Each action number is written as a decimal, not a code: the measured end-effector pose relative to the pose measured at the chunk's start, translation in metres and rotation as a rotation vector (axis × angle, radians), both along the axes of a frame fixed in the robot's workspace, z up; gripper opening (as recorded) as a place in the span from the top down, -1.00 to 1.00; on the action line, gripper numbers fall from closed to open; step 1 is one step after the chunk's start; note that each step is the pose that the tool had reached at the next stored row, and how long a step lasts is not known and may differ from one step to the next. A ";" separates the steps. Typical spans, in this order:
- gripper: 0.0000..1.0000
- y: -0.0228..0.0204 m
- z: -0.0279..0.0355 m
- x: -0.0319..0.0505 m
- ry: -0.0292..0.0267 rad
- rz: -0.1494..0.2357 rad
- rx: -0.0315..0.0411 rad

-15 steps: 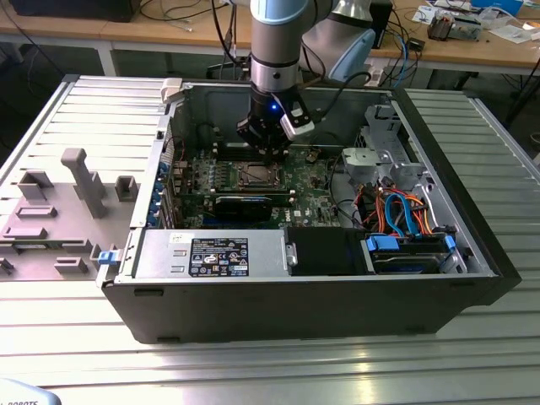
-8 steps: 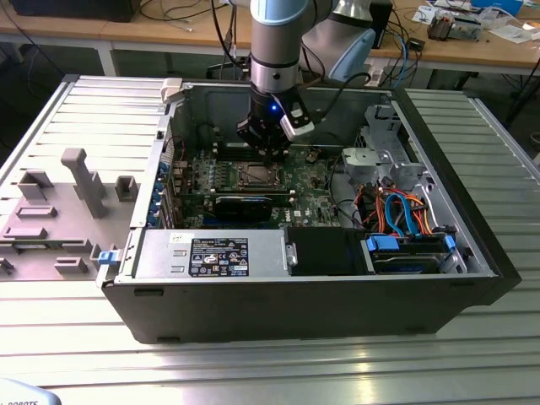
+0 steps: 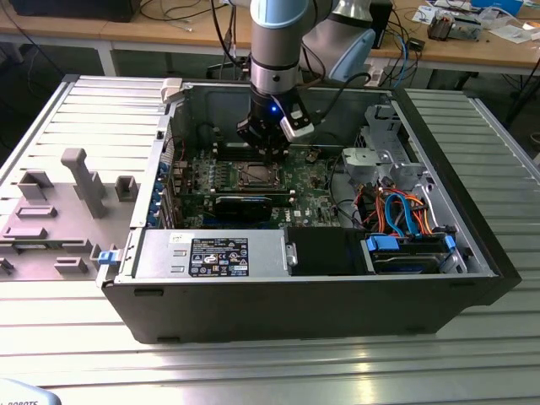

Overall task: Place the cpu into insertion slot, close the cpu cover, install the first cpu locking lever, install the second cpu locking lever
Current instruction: 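Install the first cpu locking lever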

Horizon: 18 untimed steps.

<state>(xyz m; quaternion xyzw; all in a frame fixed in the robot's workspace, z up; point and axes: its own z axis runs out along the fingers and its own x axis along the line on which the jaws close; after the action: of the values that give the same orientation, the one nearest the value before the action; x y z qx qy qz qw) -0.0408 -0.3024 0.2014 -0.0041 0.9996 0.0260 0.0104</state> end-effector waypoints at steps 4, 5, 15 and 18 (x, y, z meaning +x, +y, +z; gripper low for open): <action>0.79 0.0000 0.0079 0.0000 0.0003 0.000 -0.0006; 0.79 0.0000 0.0088 0.0000 0.0003 0.000 -0.0007; 0.79 -0.0034 0.0091 0.0000 0.0004 0.000 -0.0008; 0.79 -0.0035 0.0091 0.0000 0.0004 0.000 -0.0008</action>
<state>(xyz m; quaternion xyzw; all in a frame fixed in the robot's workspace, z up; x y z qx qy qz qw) -0.0409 -0.3059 0.2105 -0.0042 0.9996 0.0256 0.0102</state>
